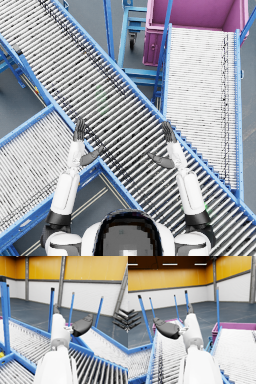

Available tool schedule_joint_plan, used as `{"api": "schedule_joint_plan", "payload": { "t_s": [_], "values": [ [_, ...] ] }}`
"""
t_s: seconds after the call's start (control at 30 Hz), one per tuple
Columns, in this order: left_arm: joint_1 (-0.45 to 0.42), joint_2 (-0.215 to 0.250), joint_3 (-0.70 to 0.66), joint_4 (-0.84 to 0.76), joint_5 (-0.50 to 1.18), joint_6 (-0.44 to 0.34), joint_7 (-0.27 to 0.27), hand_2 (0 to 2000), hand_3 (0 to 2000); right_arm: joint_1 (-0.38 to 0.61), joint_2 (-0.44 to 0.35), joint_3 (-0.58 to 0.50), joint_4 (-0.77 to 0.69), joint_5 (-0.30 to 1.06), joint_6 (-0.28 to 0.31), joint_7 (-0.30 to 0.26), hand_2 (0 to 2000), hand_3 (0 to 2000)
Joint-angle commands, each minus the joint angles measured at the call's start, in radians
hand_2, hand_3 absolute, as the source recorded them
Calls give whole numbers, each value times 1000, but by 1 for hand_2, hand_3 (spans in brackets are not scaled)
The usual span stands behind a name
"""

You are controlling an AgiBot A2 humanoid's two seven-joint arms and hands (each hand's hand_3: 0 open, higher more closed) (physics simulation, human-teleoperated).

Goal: Pick up the oil and place it on the left assembly line, put the cola on the right, and keep Sprite still

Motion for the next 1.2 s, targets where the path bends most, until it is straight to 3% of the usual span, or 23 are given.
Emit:
{"api": "schedule_joint_plan", "payload": {
  "t_s": [0.03,0.73,0.93,1.2],
  "values": [
    [0,0,0,0,0,0,0,0,0,0,0,0,0,0,0,0,0,0],
    [0,0,0,0,0,0,0,0,0,0,0,0,0,0,0,0,0,0],
    [87,55,-62,0,0,-82,-82,0,0,66,-47,-56,33,0,-81,82,0,0],
    [197,93,-183,34,0,-99,-99,0,0,134,-81,-176,30,0,-98,100,0,0]
  ]
}}
